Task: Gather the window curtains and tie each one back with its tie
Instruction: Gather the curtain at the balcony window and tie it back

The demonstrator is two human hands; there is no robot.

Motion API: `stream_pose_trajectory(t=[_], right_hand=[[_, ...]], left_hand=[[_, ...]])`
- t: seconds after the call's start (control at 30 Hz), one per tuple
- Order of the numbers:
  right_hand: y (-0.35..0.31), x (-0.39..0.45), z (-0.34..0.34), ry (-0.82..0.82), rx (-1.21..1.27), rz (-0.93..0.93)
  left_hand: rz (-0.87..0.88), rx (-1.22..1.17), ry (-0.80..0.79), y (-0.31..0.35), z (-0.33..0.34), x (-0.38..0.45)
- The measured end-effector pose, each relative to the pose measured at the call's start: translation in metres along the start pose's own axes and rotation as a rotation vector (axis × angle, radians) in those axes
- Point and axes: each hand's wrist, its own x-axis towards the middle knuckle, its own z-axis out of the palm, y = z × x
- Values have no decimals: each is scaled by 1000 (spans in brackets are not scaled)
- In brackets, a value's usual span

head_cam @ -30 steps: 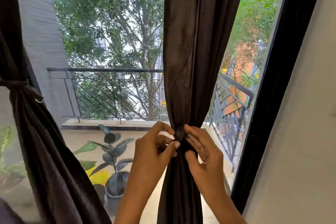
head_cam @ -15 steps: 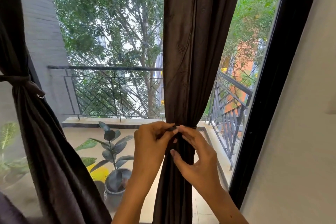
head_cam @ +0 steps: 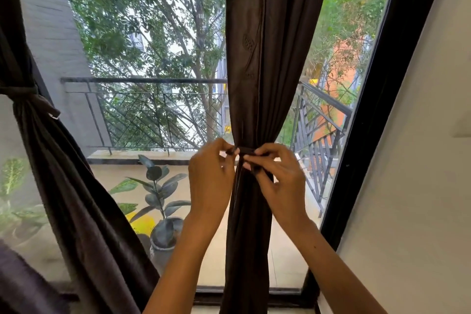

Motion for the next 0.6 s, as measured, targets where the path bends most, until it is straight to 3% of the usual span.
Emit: stream_pose_trajectory(t=[0.1,0.23,0.3,0.43,0.6], right_hand=[[5,7,-5,47,-97,-20],[9,10,-13,-36,-113,-39],[5,11,-18,-84,-81,29],[0,23,-28,-95,8,67],[10,35,-27,-40,-105,54]], left_hand=[[279,147,63,3,1,-4],[641,210,38,10,0,-10],[637,227,0,13,0,-9],[460,285,-7,9,7,-4],[384,285,-33,4,18,-3]])
